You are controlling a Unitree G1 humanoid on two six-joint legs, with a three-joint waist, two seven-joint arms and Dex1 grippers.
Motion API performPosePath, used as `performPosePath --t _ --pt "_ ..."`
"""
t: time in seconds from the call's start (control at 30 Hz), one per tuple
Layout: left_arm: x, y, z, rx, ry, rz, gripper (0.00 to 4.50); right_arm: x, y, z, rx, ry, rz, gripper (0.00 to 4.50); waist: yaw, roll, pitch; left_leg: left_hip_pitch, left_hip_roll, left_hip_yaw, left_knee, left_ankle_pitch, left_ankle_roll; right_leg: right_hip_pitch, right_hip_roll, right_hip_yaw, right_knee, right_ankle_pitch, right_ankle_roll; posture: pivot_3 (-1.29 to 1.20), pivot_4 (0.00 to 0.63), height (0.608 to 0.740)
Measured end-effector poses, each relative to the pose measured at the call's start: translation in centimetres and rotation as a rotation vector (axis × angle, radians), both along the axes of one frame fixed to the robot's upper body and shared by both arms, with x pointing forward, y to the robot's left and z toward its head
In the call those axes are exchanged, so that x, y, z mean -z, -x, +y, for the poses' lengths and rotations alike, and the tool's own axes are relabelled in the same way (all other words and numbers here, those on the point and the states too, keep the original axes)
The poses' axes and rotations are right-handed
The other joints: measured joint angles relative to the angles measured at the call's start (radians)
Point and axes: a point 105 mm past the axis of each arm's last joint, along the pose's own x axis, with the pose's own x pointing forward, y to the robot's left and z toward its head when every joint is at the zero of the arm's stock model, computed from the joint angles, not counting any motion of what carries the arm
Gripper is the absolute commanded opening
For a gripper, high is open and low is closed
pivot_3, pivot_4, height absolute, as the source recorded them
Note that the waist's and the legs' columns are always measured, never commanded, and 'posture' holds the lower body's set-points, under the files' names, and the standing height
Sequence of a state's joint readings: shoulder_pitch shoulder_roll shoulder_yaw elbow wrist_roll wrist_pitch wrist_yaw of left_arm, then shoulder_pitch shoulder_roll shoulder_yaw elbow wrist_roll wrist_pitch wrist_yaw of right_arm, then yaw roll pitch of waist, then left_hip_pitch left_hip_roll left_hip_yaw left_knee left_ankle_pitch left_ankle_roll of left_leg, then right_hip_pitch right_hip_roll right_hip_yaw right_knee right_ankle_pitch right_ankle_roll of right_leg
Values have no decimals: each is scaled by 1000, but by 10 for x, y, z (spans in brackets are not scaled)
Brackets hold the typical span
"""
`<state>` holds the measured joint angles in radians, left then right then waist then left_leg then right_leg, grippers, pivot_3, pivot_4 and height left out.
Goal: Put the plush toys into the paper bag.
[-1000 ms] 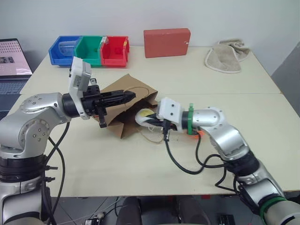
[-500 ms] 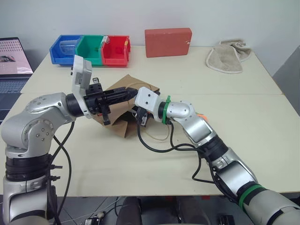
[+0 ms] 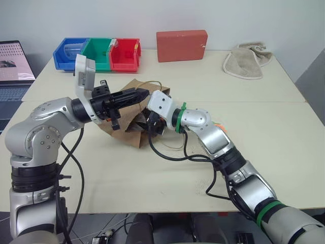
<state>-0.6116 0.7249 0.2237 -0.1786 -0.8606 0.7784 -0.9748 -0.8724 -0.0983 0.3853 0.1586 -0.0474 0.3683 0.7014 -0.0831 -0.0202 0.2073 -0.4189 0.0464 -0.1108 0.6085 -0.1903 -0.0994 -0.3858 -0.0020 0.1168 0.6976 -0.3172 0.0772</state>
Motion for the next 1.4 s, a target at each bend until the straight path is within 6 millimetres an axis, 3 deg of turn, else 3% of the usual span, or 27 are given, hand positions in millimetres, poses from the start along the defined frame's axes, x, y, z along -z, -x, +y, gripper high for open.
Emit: performPosePath --t 0.13,0.3,0.5,0.63,0.7,0.87,0.97,1.07,1.23,1.33,1.4 --pt "0 -1 0 -2 -2 -2 0 -6 10 -12 -27 -1 25 4475 1 0 0 0 0 0 0 0 0 0 0 0 0 0 0 0 150 740" --pt "4 -5 4 -19 -3 4 0 -23 29 -53 -67 14 52 4475 5 0 0 -1 -1 0 0 0 0 0 -1 0 -1 0 0 0 150 740" --pt "7 -6 2 -13 -15 8 0 -34 48 -77 -115 31 56 4475 -1 0 0 -1 0 0 0 0 0 0 0 0 -1 0 0 0 150 740" --pt "9 -8 6 -20 -24 22 0 -35 46 -144 49 82 75 4475 15 -1 0 -3 -1 0 0 0 0 0 -1 0 -4 0 0 0 150 740" --pt "9 -8 7 -19 -29 21 0 -34 47 -158 95 106 70 4475 19 -1 0 -2 -1 0 0 0 0 0 -1 0 -3 0 0 0 150 740" --pt "11 -7 7 -22 -33 24 0 5 41 -206 283 280 105 4475 20 -1 1 -2 -1 3 0 0 0 0 -1 2 -5 0 0 0 150 740" --pt "11 -7 7 -22 -34 24 0 29 45 -214 286 394 103 4475 20 -1 1 -2 -1 3 0 0 0 0 -1 2 -5 0 1 0 150 740" --pt "11 -7 7 -23 -34 24 0 53 53 -206 230 436 137 4475 18 -1 1 -2 -1 3 1 0 0 0 -1 3 -5 0 1 0 150 740" --pt "11 -7 7 -23 -36 22 0 69 45 -204 235 480 108 4475 21 -1 1 -2 -1 3 1 0 0 0 -1 2 -6 0 1 0 150 740" --pt "10 -4 5 -18 -44 13 0 74 33 -206 278 484 83 3854 21 -1 1 -2 -1 3 1 0 0 0 -1 2 -5 0 1 0 150 740" --pt "11 -4 4 -22 -46 13 0 75 27 -207 298 492 58 3203 22 -1 1 -2 -1 2 1 0 0 0 -1 2 -5 0 1 0 150 740"
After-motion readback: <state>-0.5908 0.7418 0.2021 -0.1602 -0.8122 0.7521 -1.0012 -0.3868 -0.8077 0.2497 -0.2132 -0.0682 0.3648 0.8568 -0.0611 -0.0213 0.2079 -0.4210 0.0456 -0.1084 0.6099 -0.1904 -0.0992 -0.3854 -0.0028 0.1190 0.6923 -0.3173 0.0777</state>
